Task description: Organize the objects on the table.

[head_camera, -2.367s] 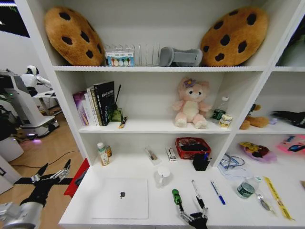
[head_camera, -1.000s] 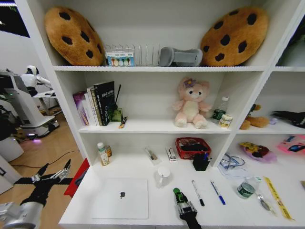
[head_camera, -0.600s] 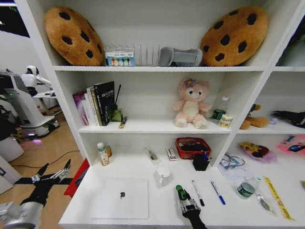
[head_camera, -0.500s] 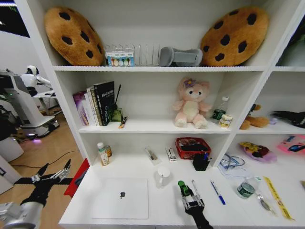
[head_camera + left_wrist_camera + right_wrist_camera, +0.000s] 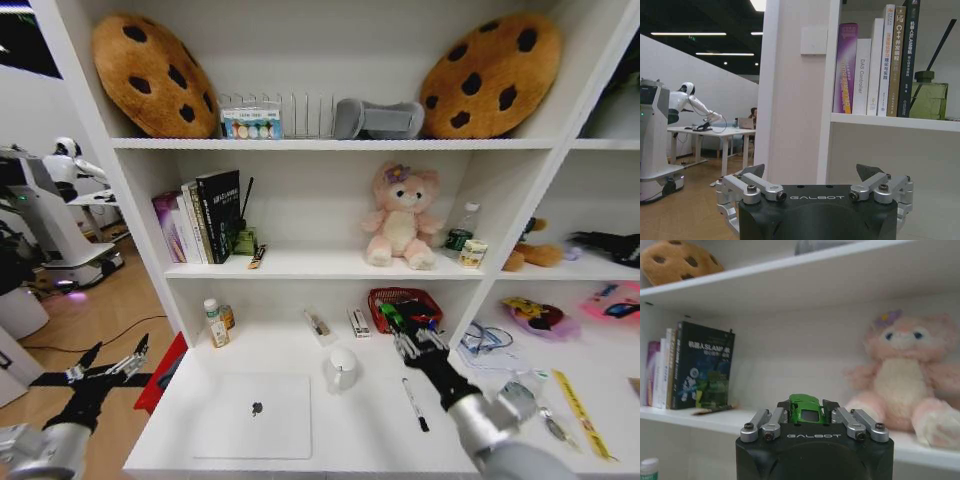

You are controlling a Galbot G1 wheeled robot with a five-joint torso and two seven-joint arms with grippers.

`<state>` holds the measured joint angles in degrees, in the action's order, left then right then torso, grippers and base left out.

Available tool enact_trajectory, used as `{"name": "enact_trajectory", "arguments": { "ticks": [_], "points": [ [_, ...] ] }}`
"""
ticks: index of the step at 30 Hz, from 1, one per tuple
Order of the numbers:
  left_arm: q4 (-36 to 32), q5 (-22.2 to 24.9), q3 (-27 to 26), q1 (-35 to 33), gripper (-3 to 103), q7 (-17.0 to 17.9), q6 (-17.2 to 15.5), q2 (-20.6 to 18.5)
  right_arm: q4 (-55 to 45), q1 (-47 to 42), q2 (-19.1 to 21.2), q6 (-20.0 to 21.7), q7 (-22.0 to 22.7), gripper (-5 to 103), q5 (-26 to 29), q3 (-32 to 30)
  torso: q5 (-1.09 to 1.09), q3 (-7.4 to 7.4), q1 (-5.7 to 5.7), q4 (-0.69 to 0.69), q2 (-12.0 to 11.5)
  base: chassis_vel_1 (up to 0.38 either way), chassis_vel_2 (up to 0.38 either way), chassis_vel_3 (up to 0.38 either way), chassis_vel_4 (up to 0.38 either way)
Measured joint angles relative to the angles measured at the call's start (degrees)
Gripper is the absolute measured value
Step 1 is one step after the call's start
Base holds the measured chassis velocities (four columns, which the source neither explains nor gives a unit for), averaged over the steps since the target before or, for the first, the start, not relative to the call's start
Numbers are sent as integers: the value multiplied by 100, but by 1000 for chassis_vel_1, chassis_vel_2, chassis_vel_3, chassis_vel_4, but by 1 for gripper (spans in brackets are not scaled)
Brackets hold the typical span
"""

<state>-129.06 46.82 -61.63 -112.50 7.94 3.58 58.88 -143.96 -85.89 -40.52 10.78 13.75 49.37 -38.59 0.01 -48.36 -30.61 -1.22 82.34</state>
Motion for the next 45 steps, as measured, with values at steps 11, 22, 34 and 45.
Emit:
{"name": "enact_trajectory", "arguments": {
  "ticks": [11,22,34,45],
  "points": [
    [0,0,0,0,100,-2,-1,0,991,2676,911,283,101,33,1235,1060,1,0,0,-3,0,0,0,0,0],
    [-1,1,-1,0,100,-1,-2,0,2135,5036,613,459,100,33,1504,3393,-1,0,0,-1,0,0,0,0,0],
    [-1,1,-1,0,100,-1,-2,0,3480,6705,-277,507,140,33,1470,5378,-2,0,-1,-2,0,0,0,0,0],
    [-1,1,-1,0,100,-1,-2,0,3933,7309,-571,546,171,33,1453,6039,-1,1,-1,-2,1,0,0,0,0]
  ]
}}
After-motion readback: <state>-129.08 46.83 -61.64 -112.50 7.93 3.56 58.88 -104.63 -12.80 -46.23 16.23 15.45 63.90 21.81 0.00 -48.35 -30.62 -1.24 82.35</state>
